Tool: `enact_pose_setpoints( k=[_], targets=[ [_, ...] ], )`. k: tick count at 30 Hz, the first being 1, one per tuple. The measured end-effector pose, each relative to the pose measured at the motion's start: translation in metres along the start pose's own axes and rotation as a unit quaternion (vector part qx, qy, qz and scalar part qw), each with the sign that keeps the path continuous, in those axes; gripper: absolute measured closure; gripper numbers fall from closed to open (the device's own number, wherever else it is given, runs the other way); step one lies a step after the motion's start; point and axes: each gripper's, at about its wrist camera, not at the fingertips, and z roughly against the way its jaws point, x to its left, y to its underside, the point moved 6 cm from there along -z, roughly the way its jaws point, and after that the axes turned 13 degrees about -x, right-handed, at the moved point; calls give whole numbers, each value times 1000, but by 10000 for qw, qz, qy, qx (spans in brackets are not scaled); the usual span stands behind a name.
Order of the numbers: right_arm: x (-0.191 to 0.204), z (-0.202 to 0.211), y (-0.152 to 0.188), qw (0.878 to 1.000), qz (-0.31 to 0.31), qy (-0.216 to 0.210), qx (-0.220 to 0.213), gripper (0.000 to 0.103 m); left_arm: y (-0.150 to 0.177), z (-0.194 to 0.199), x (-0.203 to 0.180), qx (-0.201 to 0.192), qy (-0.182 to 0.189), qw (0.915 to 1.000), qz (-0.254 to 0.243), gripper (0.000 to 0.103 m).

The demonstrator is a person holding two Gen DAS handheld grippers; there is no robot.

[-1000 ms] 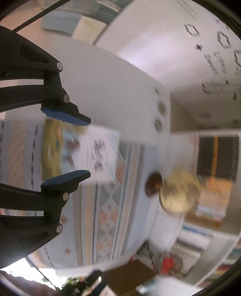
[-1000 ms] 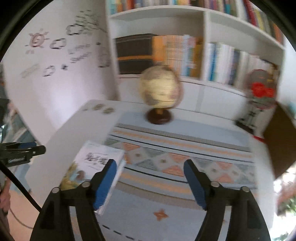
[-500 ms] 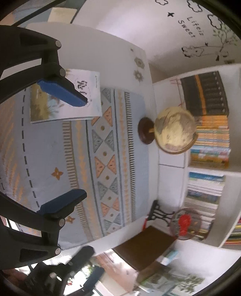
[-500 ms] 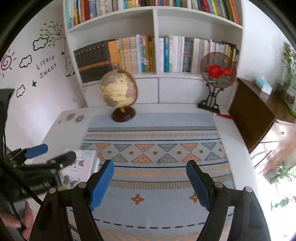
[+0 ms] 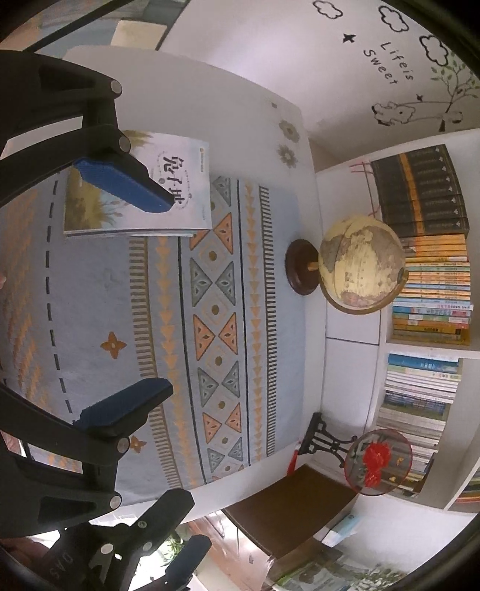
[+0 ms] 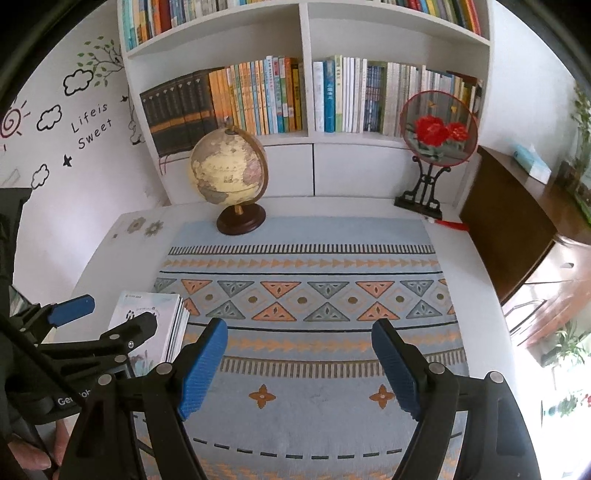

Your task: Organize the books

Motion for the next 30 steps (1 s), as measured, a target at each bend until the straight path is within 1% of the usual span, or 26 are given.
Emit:
enact_pose_setpoints(
  k=[8, 13, 17, 30],
  targets=[
    [2, -12, -4, 9999, 78, -75, 69, 24, -8, -7, 7, 25, -114, 9999, 118, 12],
    [-1, -16, -3, 9999, 15, -44, 124, 24, -10, -10, 9, 26, -90, 9999, 142, 12],
    [-4, -17, -1, 9998, -68, 1, 164, 24, -9, -15, 8, 124, -2, 9998, 157, 12],
    [-12, -18, 2, 9994, -234, 135, 233, 24, -12, -16, 5, 91, 0, 9999, 78, 12]
  ],
)
